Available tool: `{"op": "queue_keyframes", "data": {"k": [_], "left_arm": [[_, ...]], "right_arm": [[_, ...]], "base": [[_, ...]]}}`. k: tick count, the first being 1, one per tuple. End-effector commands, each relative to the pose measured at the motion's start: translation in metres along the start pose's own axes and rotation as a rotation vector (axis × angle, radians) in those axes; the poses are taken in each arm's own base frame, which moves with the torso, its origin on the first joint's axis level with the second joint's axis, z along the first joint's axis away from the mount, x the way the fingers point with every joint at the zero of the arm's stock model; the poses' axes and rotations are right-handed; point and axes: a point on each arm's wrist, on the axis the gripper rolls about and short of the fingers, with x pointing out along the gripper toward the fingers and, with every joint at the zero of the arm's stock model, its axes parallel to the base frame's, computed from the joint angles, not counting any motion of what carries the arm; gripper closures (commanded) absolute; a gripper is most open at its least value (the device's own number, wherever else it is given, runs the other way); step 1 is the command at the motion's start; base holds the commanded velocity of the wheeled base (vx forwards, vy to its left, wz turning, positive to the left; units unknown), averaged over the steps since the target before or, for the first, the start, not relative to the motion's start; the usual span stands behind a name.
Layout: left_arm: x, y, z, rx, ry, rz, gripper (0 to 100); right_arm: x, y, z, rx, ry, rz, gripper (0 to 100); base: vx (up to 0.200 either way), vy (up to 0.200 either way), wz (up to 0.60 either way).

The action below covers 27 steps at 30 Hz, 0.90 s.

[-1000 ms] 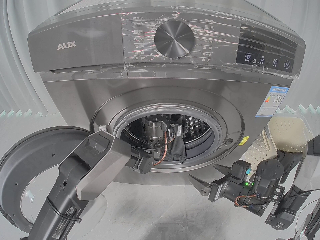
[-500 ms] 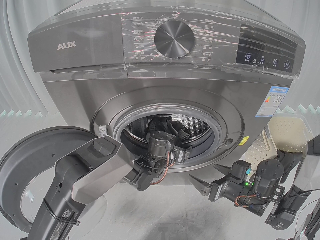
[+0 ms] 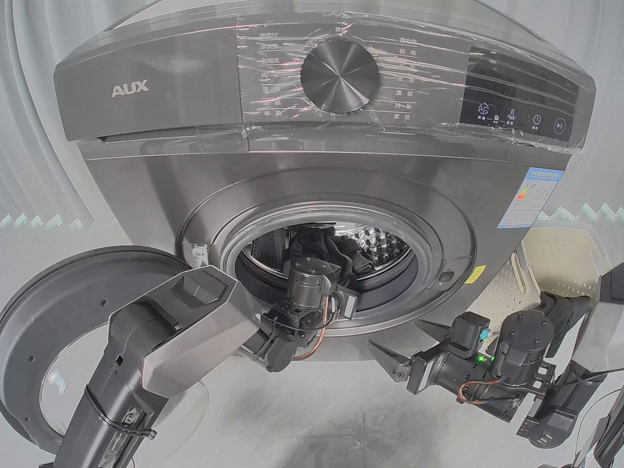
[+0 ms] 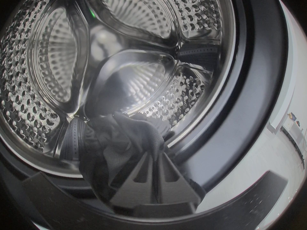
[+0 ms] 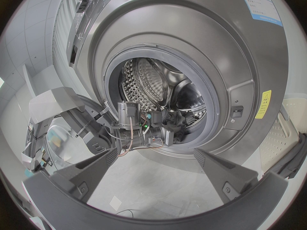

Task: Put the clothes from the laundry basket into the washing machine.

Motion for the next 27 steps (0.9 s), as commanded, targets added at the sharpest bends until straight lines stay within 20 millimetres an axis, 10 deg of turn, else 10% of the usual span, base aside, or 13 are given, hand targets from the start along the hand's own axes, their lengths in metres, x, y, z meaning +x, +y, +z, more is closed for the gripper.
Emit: {"op": "queue_keyframes", "data": {"k": [1,10,22,23,27], "left_arm": [[0.01,0.005,0.024,-0.031,-0.108,0.031,100],[0.044,0.039,0.065,-0.089,-0.371,0.151,100],[0.049,0.048,0.055,-0.082,-0.36,0.184,100],[0.049,0.045,0.053,-0.084,-0.35,0.179,0],[0.036,0.027,0.054,-0.075,-0.295,0.141,0]], "right_arm": [[0.0,0.001,0.0,0.0,-0.001,0.002,0],[0.0,0.0,0.0,0.0,0.001,0.0,0],[0.0,0.0,0.0,0.0,0.002,-0.002,0],[-0.001,-0.001,0.0,0.0,0.003,-0.004,0],[0.0,-0.001,-0.001,0.0,0.004,-0.006,0]], "base": [[0.0,0.0,0.0],[0.0,0.0,0.0],[0.0,0.0,0.0],[0.0,0.0,0.0],[0.0,0.0,0.0]]}}
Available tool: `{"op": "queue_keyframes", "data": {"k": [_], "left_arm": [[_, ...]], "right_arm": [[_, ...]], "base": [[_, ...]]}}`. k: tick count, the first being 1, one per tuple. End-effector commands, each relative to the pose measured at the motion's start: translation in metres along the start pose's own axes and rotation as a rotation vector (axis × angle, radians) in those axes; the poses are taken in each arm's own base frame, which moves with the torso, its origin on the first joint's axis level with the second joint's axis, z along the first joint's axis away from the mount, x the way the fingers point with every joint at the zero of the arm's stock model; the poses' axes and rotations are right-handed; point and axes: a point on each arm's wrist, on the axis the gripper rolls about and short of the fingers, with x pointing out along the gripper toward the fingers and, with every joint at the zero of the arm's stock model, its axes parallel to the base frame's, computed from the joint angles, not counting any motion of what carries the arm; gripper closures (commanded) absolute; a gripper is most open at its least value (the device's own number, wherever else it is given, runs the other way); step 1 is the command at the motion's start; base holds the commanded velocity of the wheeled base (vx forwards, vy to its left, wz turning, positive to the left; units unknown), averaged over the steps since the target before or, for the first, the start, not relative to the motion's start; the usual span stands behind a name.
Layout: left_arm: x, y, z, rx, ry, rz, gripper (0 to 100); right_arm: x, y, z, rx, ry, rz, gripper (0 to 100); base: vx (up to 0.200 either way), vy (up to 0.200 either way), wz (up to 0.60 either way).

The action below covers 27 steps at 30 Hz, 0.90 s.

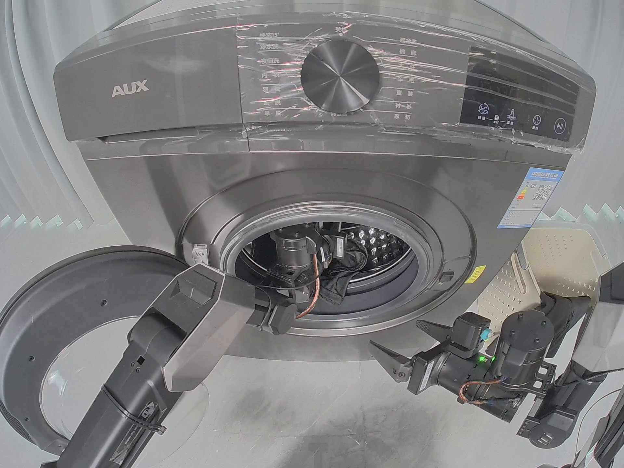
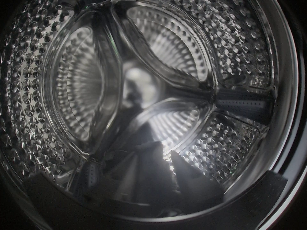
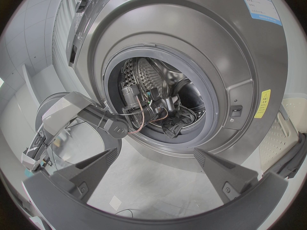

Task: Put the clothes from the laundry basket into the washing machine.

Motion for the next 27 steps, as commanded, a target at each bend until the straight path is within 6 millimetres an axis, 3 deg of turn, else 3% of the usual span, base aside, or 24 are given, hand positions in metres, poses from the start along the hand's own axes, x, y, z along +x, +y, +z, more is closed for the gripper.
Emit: {"op": "queue_keyframes", "data": {"k": [1,8,22,23,27], "left_arm": [[-0.017,-0.018,0.004,0.009,0.063,-0.045,0],[-0.051,-0.03,-0.017,0.066,0.238,-0.144,0],[-0.057,-0.021,-0.045,0.123,0.305,-0.136,0],[-0.057,-0.02,-0.046,0.125,0.308,-0.134,100],[-0.057,-0.02,-0.045,0.127,0.307,-0.135,100]], "right_arm": [[0.0,0.0,0.0,0.0,0.001,0.0,0],[-0.001,0.001,0.001,0.0,-0.005,0.004,0],[-0.001,0.0,0.002,0.001,-0.008,0.002,0],[-0.001,0.0,0.002,0.001,-0.007,0.002,0],[-0.001,0.0,0.002,0.001,-0.008,0.002,0]], "base": [[0.0,0.0,0.0],[0.0,0.0,0.0],[0.0,0.0,0.0],[0.0,0.0,0.0],[0.0,0.0,0.0]]}}
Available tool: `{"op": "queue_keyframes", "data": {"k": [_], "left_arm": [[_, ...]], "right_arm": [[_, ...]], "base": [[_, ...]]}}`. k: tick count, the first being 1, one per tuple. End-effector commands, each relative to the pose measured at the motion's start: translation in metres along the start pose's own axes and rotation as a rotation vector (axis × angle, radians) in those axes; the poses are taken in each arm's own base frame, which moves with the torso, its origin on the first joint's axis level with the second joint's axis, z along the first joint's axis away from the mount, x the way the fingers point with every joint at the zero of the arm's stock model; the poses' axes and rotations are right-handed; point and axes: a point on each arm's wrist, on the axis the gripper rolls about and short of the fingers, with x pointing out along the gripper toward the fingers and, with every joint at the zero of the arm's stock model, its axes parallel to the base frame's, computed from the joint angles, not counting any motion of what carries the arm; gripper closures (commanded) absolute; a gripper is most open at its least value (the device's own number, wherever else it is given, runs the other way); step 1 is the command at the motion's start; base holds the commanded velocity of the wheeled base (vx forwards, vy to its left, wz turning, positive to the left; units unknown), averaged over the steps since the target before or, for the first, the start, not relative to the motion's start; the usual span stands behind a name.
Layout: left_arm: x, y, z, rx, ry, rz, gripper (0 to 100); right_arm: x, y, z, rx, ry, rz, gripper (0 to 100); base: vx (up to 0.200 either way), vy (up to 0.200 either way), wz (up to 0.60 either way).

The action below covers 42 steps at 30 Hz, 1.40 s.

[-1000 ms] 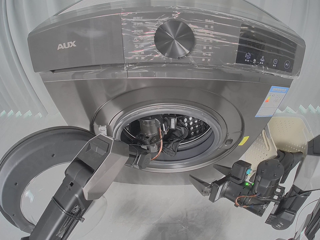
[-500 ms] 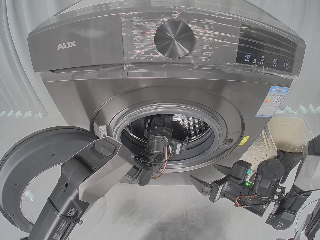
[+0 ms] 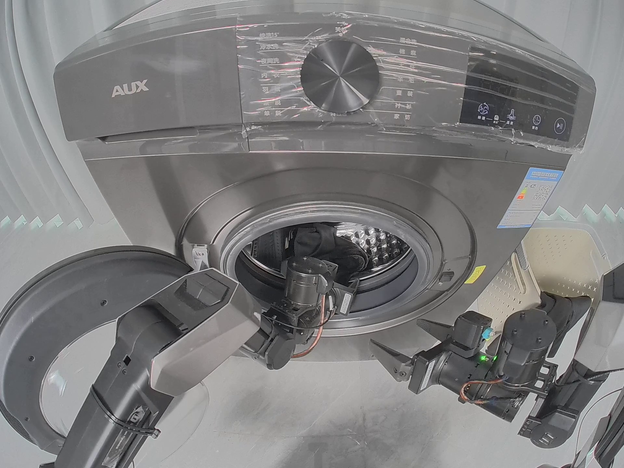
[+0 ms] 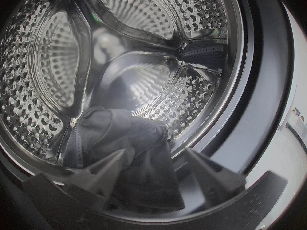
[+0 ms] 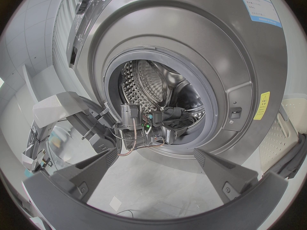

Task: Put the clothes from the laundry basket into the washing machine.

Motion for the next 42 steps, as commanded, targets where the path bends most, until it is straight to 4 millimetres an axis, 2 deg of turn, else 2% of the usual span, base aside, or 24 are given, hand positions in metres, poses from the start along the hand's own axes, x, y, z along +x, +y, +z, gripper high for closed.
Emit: {"op": "queue_keyframes", "data": {"k": [1,10,17,25,34,35,37,42], "left_arm": [[0.0,0.001,-0.003,0.001,0.007,0.005,100],[-0.001,0.003,0.003,-0.005,-0.011,0.015,100],[0.015,0.024,0.044,-0.056,-0.179,0.093,100],[0.026,0.034,0.042,-0.065,-0.226,0.124,100],[0.021,0.032,0.035,-0.057,-0.184,0.119,100],[0.02,0.031,0.034,-0.054,-0.178,0.117,0],[0.006,0.027,0.042,-0.046,-0.152,0.1,0],[-0.013,0.019,0.037,-0.022,-0.08,0.048,0]], "right_arm": [[0.0,0.0,0.0,0.0,0.002,0.0,0],[0.0,0.0,0.0,0.0,0.0,0.002,0],[0.0,0.001,0.0,0.0,-0.002,0.002,0],[0.0,-0.002,0.001,0.002,-0.006,-0.006,0],[-0.003,-0.003,0.01,0.009,-0.041,-0.006,0],[-0.003,-0.004,0.011,0.009,-0.041,-0.009,0],[-0.004,-0.007,0.011,0.011,-0.037,-0.007,0],[-0.003,-0.006,0.01,0.01,-0.036,-0.004,0]], "base": [[0.0,0.0,0.0],[0.0,0.0,0.0],[0.0,0.0,0.0],[0.0,0.0,0.0],[0.0,0.0,0.0],[0.0,0.0,0.0],[0.0,0.0,0.0],[0.0,0.0,0.0]]}}
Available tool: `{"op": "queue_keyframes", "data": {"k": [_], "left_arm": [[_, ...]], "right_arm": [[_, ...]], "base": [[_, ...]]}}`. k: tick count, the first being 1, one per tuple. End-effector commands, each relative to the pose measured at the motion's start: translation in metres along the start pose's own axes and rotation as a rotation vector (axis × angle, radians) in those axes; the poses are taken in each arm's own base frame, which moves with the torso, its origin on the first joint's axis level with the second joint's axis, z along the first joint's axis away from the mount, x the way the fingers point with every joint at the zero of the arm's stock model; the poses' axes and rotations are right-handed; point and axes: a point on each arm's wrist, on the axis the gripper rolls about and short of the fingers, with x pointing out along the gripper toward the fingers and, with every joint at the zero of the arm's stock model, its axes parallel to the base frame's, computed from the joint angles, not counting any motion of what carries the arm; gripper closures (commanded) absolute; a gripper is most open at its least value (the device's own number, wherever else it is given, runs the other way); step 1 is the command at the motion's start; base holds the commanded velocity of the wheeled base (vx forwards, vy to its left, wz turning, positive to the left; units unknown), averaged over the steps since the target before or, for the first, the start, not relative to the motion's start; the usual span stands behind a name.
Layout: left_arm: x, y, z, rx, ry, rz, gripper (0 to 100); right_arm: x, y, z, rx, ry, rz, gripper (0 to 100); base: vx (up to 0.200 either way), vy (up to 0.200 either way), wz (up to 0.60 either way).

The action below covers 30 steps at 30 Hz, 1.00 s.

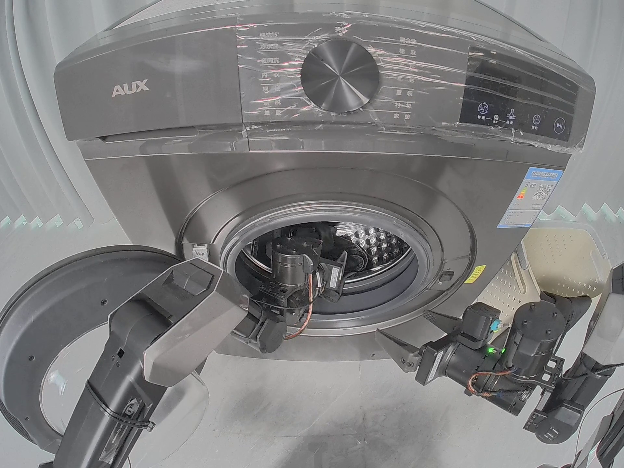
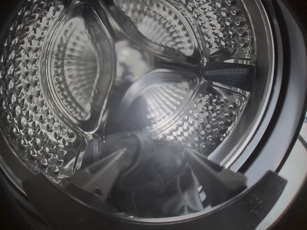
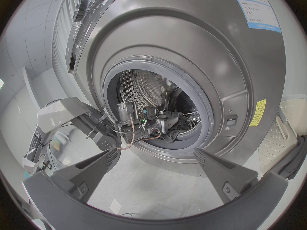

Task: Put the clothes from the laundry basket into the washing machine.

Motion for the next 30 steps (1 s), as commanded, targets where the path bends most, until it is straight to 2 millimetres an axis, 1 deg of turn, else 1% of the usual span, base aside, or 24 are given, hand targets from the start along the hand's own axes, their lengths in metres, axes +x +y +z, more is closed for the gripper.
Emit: {"op": "queue_keyframes", "data": {"k": [1,2,3,6,10,19,20,28,30], "left_arm": [[-0.025,-0.008,0.013,0.021,0.045,-0.058,0],[-0.026,-0.008,0.011,0.022,0.051,-0.062,0],[-0.029,-0.008,0.005,0.03,0.076,-0.074,0],[-0.031,-0.009,-0.002,0.043,0.096,-0.079,0],[-0.031,-0.009,-0.009,0.052,0.11,-0.08,0],[-0.029,-0.009,-0.033,0.078,0.155,-0.082,0],[-0.028,-0.01,-0.035,0.079,0.157,-0.084,100],[-0.026,-0.013,-0.043,0.079,0.167,-0.094,100],[-0.024,-0.012,-0.04,0.076,0.149,-0.091,100]], "right_arm": [[0.0,-0.001,0.002,0.001,-0.005,0.002,0],[0.0,-0.001,0.002,0.001,-0.005,0.002,0],[-0.001,-0.001,0.001,0.001,-0.003,0.003,0],[-0.001,-0.001,0.001,0.001,-0.002,0.002,0],[-0.001,-0.001,0.0,0.0,0.002,0.003,0],[-0.001,-0.001,0.001,0.001,0.0,0.002,0],[-0.001,-0.001,0.001,0.001,0.0,0.002,0],[0.0,-0.001,0.0,0.001,0.0,0.002,0],[0.0,-0.001,0.0,0.001,0.0,0.002,0]], "base": [[0.0,0.0,0.0],[0.0,0.0,0.0],[0.0,0.0,0.0],[0.0,0.0,0.0],[0.0,0.0,0.0],[0.0,0.0,0.0],[0.0,0.0,0.0],[0.0,0.0,0.0],[0.0,0.0,0.0]]}}
